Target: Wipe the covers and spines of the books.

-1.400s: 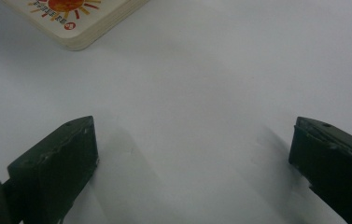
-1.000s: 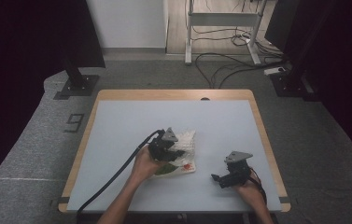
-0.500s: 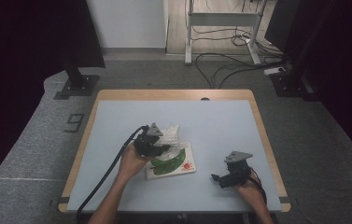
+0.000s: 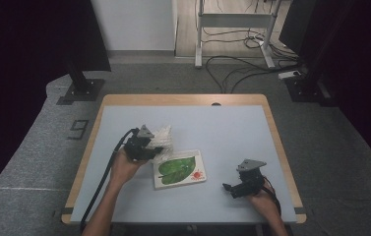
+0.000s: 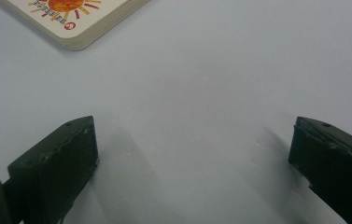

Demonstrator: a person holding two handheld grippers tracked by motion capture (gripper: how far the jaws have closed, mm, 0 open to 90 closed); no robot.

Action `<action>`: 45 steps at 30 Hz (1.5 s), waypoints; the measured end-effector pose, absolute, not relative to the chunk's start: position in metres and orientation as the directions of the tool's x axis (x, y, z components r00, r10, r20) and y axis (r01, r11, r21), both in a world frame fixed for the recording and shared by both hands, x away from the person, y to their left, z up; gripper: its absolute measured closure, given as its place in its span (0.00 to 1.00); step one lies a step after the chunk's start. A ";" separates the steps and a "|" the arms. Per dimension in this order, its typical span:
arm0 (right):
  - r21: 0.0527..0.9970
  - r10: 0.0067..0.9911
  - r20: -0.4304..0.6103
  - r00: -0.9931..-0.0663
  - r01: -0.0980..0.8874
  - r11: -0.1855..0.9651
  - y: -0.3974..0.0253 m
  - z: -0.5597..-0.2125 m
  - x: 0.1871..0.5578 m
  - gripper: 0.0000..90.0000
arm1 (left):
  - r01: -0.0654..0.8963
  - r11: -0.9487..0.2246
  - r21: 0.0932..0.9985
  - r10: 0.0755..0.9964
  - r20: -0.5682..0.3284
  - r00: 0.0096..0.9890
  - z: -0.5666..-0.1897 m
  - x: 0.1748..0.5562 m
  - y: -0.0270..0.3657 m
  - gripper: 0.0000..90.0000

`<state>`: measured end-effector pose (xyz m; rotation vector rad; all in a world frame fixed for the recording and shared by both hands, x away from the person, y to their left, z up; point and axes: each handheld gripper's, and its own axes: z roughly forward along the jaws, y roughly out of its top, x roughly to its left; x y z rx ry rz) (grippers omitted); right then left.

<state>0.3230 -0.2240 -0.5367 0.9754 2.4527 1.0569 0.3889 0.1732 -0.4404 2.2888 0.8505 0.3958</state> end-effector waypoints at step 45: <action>0.727 0.687 -0.004 -0.727 0.470 0.501 -0.224 -0.537 0.323 0.01 | 0.657 -0.384 0.649 0.861 -0.004 0.508 -0.472 0.413 0.292 0.67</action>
